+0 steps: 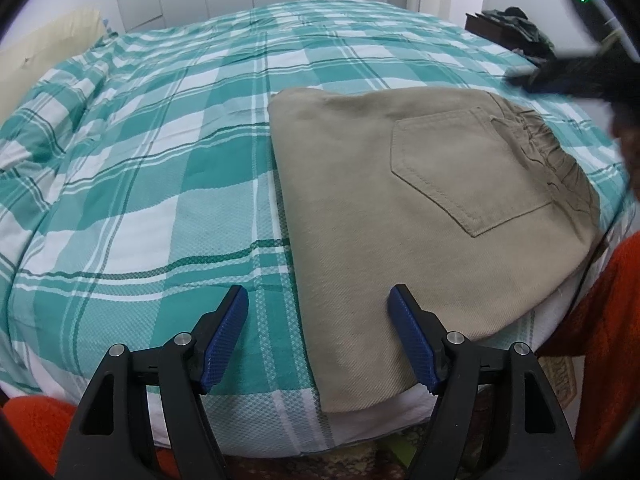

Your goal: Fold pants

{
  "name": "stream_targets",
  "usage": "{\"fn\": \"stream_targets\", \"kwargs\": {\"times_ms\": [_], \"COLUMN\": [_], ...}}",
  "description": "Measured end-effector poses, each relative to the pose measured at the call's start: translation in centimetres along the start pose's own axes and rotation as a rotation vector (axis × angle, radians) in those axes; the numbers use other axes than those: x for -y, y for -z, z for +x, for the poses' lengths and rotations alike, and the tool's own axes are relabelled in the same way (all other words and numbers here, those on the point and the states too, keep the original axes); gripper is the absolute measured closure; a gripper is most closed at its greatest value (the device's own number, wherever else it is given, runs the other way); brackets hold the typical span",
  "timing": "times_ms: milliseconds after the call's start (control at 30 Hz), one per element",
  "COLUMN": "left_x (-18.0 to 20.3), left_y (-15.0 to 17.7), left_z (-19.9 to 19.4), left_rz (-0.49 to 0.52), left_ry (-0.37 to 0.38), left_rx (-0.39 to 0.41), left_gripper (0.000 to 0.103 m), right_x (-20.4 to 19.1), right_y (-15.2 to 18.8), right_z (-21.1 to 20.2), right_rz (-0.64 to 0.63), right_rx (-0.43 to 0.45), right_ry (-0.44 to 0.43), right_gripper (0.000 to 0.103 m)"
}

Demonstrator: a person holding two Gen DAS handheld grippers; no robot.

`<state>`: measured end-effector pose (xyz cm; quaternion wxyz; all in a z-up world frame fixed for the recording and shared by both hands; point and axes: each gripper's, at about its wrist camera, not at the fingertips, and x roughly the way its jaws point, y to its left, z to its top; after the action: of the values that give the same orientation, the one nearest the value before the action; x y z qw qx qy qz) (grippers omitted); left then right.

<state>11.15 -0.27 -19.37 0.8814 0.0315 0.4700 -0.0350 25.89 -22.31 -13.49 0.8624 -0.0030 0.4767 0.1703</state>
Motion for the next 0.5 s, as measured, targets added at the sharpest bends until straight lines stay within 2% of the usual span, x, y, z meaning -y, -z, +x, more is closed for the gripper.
{"fn": "stream_targets", "kwargs": {"times_ms": [100, 133, 200, 233, 267, 333, 400, 467, 500], "left_x": [-0.5, -0.8, -2.3, -3.6, -4.5, -5.8, -6.2, -5.6, -5.3], "left_y": [0.0, 0.0, -0.3, -0.5, -0.8, -1.7, -2.8, -3.8, -4.1], "left_z": [-0.3, -0.5, -1.1, -1.3, -1.1, 0.4, 3.1, 4.9, 5.5], "left_rz": [-0.023, -0.035, -0.101, -0.164, -0.217, -0.306, -0.360, -0.347, -0.353], "left_ry": [0.038, 0.049, 0.098, 0.150, 0.203, 0.300, 0.380, 0.435, 0.436], "left_rx": [-0.004, -0.010, -0.010, -0.004, -0.005, -0.044, -0.136, -0.182, -0.192], "left_gripper": [0.028, 0.028, 0.025, 0.020, 0.017, 0.016, 0.020, 0.027, 0.032], "right_x": [2.7, 3.3, 3.8, 4.1, 4.6, 6.3, 7.5, 8.8, 9.2], "right_y": [1.1, 1.8, 2.4, 2.6, 3.0, 4.3, 5.4, 6.6, 7.1], "right_z": [5.8, 6.5, 4.4, 3.4, 2.1, -0.3, -0.1, 2.0, 2.9], "right_rz": [0.068, 0.082, 0.109, 0.138, 0.164, 0.251, 0.309, 0.374, 0.393], "right_rx": [-0.178, -0.196, -0.130, -0.119, -0.096, -0.065, -0.122, -0.234, -0.267], "right_ry": [-0.002, -0.011, -0.042, -0.068, -0.117, -0.204, -0.230, -0.272, -0.285], "right_gripper": [0.055, 0.055, 0.055, 0.055, 0.052, 0.039, 0.037, 0.037, 0.037]}}
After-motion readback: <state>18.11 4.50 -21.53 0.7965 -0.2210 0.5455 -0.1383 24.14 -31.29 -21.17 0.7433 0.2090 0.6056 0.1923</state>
